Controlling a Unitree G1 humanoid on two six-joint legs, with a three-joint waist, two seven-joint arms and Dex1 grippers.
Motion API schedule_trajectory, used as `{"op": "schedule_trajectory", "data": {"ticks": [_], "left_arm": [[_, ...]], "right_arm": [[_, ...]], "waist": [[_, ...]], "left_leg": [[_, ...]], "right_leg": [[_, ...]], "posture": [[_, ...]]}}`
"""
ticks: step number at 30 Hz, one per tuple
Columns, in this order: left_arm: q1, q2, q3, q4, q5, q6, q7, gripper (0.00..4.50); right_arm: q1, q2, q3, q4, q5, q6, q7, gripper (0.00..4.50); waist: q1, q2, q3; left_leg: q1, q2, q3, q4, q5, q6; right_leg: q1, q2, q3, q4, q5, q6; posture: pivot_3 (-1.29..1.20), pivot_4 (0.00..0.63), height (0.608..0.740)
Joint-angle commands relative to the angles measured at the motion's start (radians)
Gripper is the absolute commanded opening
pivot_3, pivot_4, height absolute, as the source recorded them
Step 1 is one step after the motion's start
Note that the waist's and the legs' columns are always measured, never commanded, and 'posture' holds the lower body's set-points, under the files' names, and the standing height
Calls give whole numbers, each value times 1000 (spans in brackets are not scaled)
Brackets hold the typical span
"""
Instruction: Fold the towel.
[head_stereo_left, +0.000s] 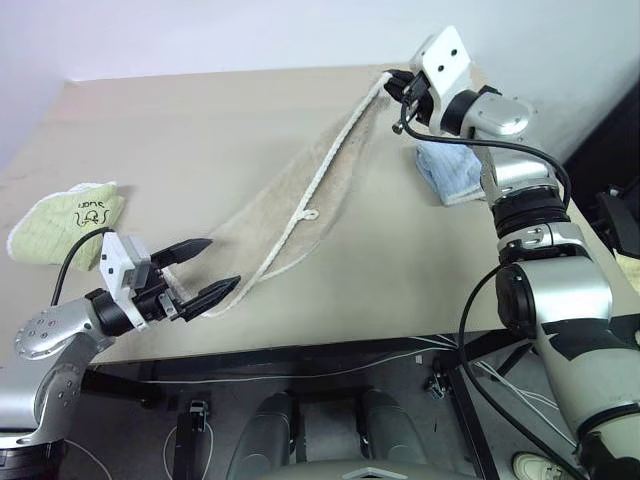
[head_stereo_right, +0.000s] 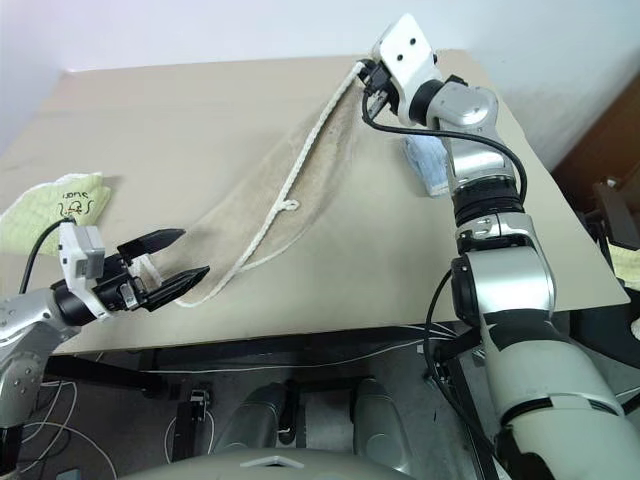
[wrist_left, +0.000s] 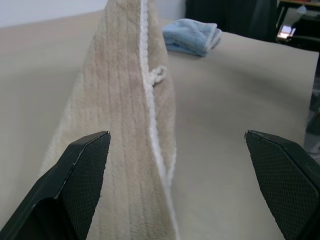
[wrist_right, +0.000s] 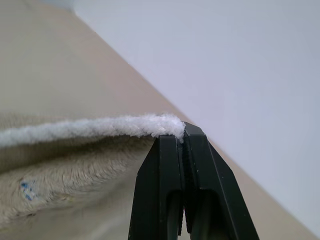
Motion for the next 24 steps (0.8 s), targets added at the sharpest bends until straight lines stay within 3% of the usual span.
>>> {"op": "schedule_trajectory", "data": {"ticks": [1, 8, 24], "left_arm": [[-9, 24, -4, 21, 66, -48, -2, 4500], [-28, 45, -75, 150, 272, -220, -4, 4500], [22, 11, -182, 214, 355, -326, -37, 4500]], "right_arm": [[-17, -8, -14, -72, 15, 21, -23, 10], [-39, -8, -15, -54, -11, 55, -121, 10], [-60, 10, -6, -94, 2, 60, -142, 10]], "waist": [[0, 0, 0], [0, 0, 0], [-1, 0, 0]], "left_leg": [[0, 0, 0, 0, 0, 0], [0, 0, 1, -1, 0, 0], [-5, 0, 3, -4, 0, 0]], "right_leg": [[0, 0, 0, 0, 0, 0], [-1, 0, 0, 0, 0, 0], [-8, -1, 3, 0, 1, 2]], "posture": [[0, 150, 740], [0, 150, 740], [0, 150, 740]]}}
